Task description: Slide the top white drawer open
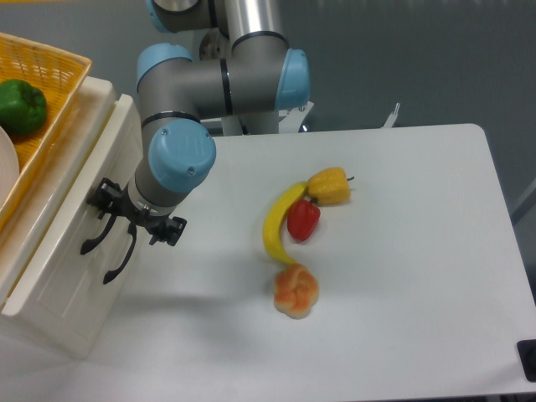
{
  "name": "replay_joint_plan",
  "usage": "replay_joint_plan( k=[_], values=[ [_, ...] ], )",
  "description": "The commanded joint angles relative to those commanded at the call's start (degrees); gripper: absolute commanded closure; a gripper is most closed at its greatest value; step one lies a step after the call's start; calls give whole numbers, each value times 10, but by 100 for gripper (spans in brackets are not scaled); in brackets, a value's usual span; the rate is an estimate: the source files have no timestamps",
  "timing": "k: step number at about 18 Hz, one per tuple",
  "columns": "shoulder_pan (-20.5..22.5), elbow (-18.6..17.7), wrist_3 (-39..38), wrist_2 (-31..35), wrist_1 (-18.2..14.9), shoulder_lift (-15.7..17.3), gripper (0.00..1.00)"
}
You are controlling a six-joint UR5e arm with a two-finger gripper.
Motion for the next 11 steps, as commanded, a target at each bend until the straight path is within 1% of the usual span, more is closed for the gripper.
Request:
replay_joint_plan(
  k=[3, 11],
  values=[
    [-1, 0, -2, 1, 1, -1, 0],
    [0, 2, 4, 4, 31, -2, 0]
  ],
)
